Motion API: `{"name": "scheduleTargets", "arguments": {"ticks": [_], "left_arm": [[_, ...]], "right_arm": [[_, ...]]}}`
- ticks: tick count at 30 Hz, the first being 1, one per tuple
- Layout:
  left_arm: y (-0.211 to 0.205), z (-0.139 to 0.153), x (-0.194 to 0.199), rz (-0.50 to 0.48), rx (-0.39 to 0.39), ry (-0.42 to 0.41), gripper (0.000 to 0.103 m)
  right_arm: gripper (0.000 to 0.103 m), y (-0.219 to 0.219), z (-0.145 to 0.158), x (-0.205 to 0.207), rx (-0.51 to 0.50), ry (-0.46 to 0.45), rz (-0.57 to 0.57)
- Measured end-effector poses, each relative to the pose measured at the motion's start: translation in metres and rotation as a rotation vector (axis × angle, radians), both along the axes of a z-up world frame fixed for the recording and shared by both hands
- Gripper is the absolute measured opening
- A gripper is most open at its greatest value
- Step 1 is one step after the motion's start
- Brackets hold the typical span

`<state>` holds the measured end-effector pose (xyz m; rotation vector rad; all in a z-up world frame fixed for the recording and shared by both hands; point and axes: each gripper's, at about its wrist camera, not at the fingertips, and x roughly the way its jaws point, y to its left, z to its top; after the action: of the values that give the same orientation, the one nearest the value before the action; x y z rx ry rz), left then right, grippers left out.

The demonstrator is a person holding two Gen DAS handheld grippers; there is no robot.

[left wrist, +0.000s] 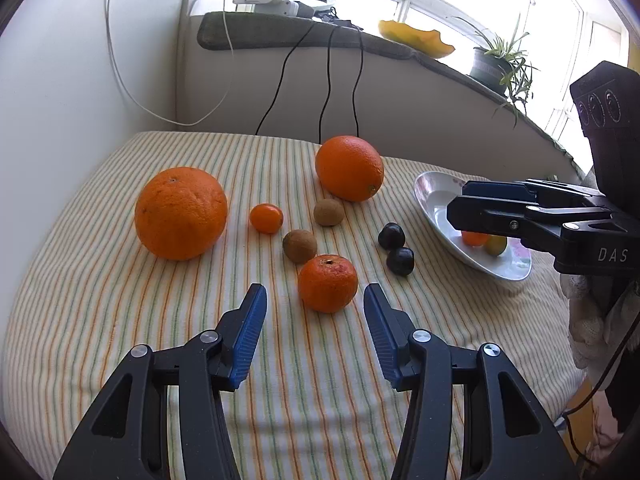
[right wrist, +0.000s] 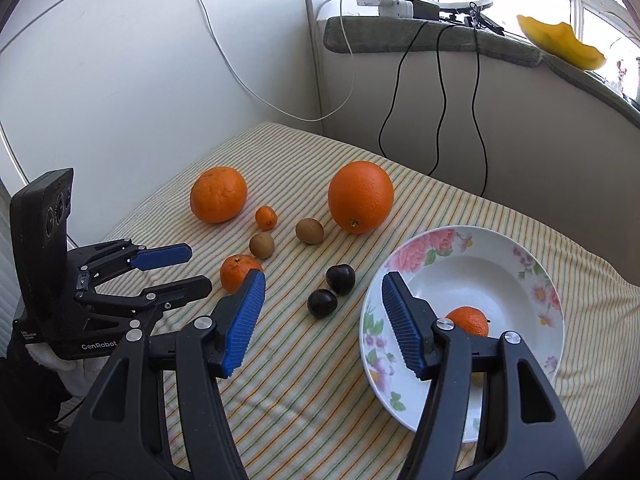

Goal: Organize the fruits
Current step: 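Grasp another tangerine with the left gripper while the right gripper grasps a brown kiwi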

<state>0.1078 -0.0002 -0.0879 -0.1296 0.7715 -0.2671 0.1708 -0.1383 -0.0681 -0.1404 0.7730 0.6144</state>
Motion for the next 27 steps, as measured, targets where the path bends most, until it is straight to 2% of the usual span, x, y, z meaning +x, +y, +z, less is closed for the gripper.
{"name": "scheduleTargets", "arguments": {"ticks": [3,9,12,14,16,27], "left_arm": [[0.000,-0.004,0.002,-0.010,-0.010,0.007,0.050],[-0.001,-0.007,0.009,-0.031,-0.025,0.026,0.050],[-0.001,-0.008,0.012,-0.044,-0.031,0.030,0.050],[-0.002,-0.009,0.016,-0.054,-0.036,0.036,0.050],[-0.003,-0.012,0.018,-0.062,-0.037,0.045,0.050],[-0.006,-0.017,0.030,-0.083,-0.029,0.087,0.048]], "right_arm": [[0.064,0.017,-0.002,0.012,-0.012,0.018,0.018],[0.063,0.045,-0.013,0.045,-0.021,0.115,0.040],[0.058,0.057,-0.021,0.059,-0.038,0.149,0.039],[0.050,0.064,-0.028,0.068,-0.051,0.186,0.034],[0.049,0.069,-0.035,0.074,-0.056,0.209,0.028],[0.043,0.088,-0.059,0.094,-0.131,0.233,-0.024]]}}
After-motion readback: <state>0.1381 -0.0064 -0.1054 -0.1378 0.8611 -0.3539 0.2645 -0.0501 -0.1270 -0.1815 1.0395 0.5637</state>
